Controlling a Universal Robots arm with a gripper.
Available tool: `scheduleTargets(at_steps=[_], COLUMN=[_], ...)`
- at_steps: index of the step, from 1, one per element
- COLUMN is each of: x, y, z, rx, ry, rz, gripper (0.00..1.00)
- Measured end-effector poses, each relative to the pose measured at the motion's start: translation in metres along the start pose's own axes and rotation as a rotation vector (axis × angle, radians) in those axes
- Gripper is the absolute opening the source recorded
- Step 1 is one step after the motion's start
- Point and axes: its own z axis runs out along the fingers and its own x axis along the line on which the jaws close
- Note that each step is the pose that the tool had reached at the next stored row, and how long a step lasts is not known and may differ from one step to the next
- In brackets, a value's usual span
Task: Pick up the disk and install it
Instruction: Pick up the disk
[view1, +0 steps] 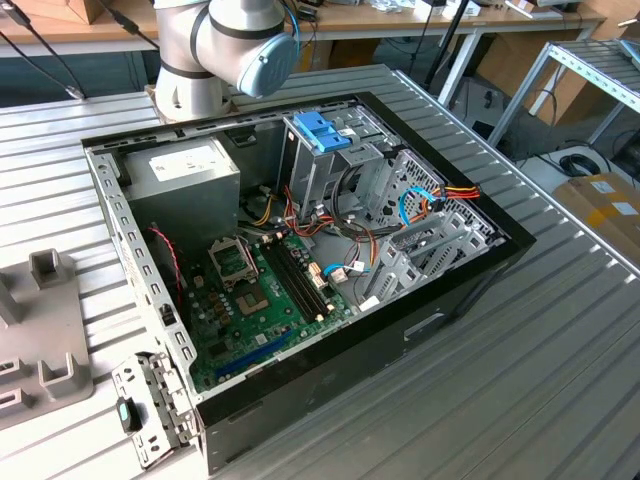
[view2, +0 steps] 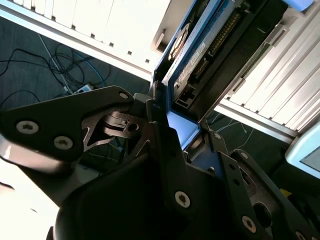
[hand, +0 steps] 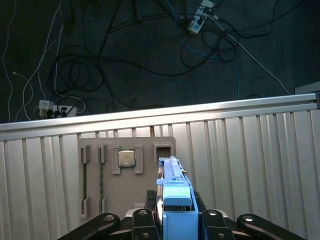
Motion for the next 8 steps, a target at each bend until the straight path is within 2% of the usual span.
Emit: scheduleTargets(at_steps=[8], x=[-0.0003], y=[0.0004], z=[-0.0111], rx=[0.0000], ry=[0.0000], rz=[0.000], gripper=[0.37])
